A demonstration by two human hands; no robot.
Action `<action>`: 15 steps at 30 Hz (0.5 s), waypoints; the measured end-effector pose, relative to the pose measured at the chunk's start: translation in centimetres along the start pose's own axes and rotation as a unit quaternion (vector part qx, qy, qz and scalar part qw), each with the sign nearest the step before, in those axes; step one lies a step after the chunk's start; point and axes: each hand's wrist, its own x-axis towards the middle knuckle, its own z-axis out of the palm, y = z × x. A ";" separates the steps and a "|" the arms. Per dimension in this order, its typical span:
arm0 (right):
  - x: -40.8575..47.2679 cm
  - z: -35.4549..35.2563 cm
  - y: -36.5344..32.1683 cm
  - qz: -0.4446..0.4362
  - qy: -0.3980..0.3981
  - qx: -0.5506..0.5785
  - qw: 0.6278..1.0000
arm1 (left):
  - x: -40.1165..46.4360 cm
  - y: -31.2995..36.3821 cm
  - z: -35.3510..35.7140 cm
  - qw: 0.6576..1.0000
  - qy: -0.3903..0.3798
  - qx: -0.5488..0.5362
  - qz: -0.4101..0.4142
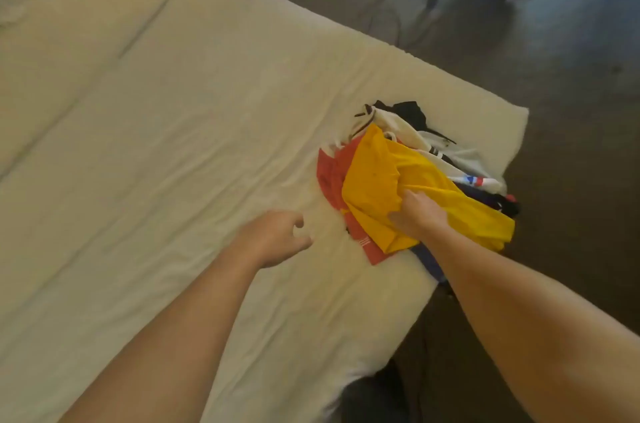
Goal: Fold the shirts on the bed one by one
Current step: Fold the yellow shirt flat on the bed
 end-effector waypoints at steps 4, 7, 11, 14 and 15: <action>2.4 1.5 -0.6 0.058 0.018 0.111 0.992 | 1.9 -0.6 2.0 0.999 -0.030 -0.017 -0.017; 3.2 2.1 -1.2 0.059 0.055 0.146 0.986 | 2.4 -0.9 3.3 0.998 -0.038 -0.034 -0.023; 1.5 1.0 -2.7 0.019 0.102 0.195 0.975 | 0.7 -1.0 2.8 0.998 -0.028 -0.050 -0.033; -1.1 -1.8 -5.5 -0.031 0.094 0.252 0.963 | -1.6 -0.7 0.6 0.997 0.006 -0.077 -0.028; -2.0 -2.8 -6.7 -0.055 0.075 0.263 0.960 | -2.6 -0.6 -0.2 0.995 0.021 -0.089 -0.026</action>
